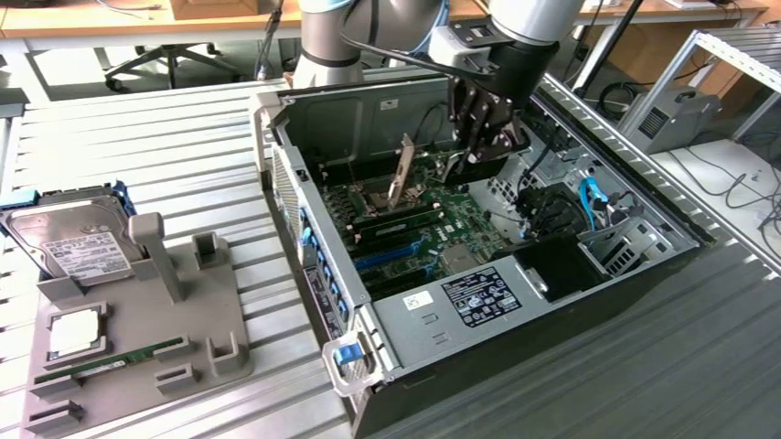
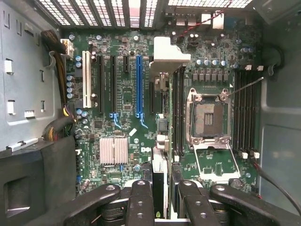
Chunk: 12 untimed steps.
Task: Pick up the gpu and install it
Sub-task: 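Insert the gpu into the slot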
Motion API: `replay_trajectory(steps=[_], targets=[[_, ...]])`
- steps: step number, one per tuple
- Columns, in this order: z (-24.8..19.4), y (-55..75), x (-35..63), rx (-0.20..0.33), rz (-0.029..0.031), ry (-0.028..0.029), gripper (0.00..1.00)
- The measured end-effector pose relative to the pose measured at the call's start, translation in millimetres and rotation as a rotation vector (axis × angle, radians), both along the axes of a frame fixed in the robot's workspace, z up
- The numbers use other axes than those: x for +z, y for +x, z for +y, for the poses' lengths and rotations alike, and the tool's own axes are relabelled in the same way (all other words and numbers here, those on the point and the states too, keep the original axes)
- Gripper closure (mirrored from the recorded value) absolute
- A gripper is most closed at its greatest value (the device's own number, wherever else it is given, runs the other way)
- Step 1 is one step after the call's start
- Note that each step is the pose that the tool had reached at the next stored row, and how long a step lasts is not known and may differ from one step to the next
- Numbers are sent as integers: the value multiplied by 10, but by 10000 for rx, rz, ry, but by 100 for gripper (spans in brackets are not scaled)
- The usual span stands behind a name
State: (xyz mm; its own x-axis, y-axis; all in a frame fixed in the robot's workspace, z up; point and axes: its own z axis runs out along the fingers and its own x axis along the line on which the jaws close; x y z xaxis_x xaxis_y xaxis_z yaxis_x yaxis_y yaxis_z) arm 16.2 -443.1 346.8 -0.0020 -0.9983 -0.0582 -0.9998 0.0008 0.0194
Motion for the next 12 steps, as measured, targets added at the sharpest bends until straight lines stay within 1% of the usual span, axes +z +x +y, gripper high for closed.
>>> replay_trajectory(steps=[1, 5, 7, 9, 12], targets=[[0, -2, -8, -51, 1, 54, 74], [0, -2, -25, -140, 1, 174, 74], [0, -2, -33, -243, 1, 273, 74], [0, -1, -42, -312, 0, 342, 74], [-2, -13, -48, -290, 1, 347, 74]])
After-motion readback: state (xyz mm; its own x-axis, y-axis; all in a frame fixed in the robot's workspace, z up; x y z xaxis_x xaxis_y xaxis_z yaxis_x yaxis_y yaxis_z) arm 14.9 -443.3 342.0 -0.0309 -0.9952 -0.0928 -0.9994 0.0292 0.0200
